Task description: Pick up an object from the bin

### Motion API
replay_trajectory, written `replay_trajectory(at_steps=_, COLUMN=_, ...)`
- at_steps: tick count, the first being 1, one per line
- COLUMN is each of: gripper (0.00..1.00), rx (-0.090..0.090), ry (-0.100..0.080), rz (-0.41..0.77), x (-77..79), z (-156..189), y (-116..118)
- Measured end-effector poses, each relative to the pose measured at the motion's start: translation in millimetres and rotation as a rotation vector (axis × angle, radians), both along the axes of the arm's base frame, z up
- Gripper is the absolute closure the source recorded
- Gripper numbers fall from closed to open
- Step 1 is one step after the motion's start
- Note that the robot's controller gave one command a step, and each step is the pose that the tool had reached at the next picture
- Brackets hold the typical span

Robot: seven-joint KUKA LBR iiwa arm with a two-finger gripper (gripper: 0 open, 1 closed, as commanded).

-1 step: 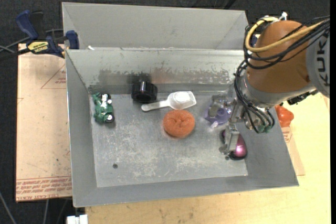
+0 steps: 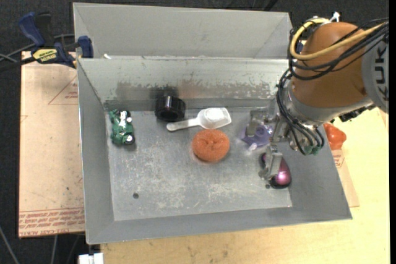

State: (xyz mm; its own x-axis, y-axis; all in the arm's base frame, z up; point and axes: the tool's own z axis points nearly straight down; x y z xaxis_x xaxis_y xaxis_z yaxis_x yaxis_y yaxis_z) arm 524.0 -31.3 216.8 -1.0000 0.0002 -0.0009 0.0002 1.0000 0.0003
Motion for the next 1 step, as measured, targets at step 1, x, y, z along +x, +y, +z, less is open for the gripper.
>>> replay_trajectory(at_steps=1, gripper=0.0, rx=-0.002, ry=-0.001, rz=0.056, x=4.7, z=-5.6, y=12.5)
